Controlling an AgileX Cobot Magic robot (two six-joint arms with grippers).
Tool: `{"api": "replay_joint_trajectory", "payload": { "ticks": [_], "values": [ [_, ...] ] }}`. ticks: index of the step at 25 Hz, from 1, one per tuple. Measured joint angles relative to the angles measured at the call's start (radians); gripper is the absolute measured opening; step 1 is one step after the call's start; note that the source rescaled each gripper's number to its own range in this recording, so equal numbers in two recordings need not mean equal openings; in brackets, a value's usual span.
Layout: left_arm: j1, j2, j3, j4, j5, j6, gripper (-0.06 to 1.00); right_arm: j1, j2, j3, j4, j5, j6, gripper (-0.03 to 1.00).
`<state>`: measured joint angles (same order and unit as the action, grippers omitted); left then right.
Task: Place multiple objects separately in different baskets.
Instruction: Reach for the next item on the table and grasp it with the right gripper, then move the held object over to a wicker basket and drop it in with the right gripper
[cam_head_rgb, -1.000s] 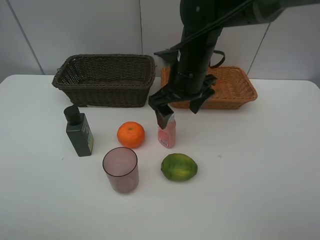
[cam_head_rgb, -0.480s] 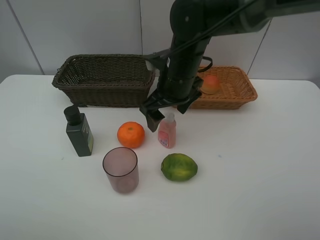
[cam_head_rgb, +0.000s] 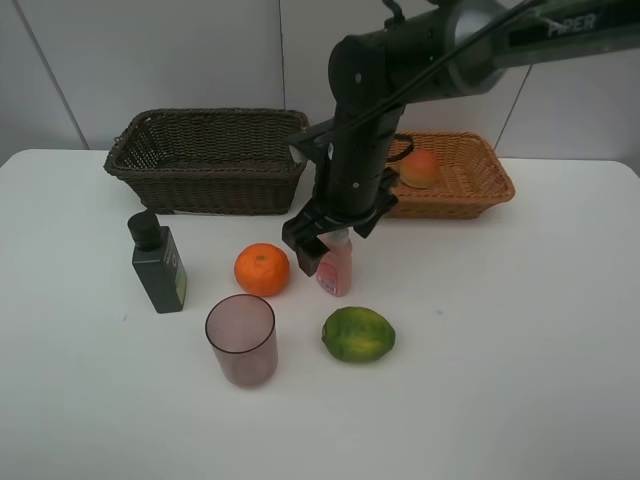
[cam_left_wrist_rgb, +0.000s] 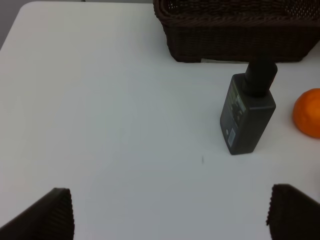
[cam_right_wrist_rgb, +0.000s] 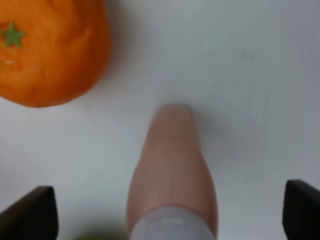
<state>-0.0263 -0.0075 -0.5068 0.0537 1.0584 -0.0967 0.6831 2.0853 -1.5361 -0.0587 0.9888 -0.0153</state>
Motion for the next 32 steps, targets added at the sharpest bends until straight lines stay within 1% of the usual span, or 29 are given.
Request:
{"api": "replay_joint_trajectory", "payload": {
  "ticks": [2,3,4,6,7,8,9,16,18,20,25,27,32],
  "values": [
    [0.000,0.000,0.000,0.000,0.000,0.000,1.00,0.000,0.007,0.000,0.000,-0.002,0.000,0.90],
    [0.000,0.000,0.000,0.000,0.000,0.000,1.00,0.000,0.009,0.000,0.000,-0.005,0.000,0.81],
    [0.000,0.000,0.000,0.000,0.000,0.000,1.00,0.000,0.010,0.000,-0.001,-0.007,0.000,0.69],
    [0.000,0.000,0.000,0.000,0.000,0.000,1.00,0.000,0.012,0.000,-0.002,-0.007,0.000,0.36],
    [0.000,0.000,0.000,0.000,0.000,0.000,1.00,0.000,0.012,0.000,-0.002,-0.007,0.000,0.14],
    [0.000,0.000,0.000,0.000,0.000,0.000,1.00,0.000,0.012,0.000,-0.003,-0.006,0.000,0.00],
    [0.000,0.000,0.000,0.000,0.000,0.000,1.00,0.000,0.012,0.000,-0.005,-0.006,0.000,0.03],
    [0.000,0.000,0.000,0.000,0.000,0.001,1.00,0.000,0.012,0.000,-0.006,-0.004,0.000,0.02],
    [0.000,0.000,0.000,0.000,0.000,0.001,1.00,0.000,0.010,-0.003,-0.008,0.013,0.000,0.02],
    [0.000,0.000,0.000,0.000,0.000,0.001,1.00,0.000,0.002,-0.022,-0.011,0.052,0.000,0.02],
    [0.000,0.000,0.000,0.000,0.000,0.001,1.00,0.000,-0.038,-0.160,-0.021,0.202,0.001,0.02],
    [0.000,0.000,0.000,0.000,0.000,0.001,1.00,0.000,-0.045,-0.226,-0.019,0.225,0.006,0.02],
    [0.000,0.000,0.000,0.000,0.000,0.001,1.00,0.000,-0.046,-0.387,-0.019,0.229,0.023,0.02]
  ]
}}
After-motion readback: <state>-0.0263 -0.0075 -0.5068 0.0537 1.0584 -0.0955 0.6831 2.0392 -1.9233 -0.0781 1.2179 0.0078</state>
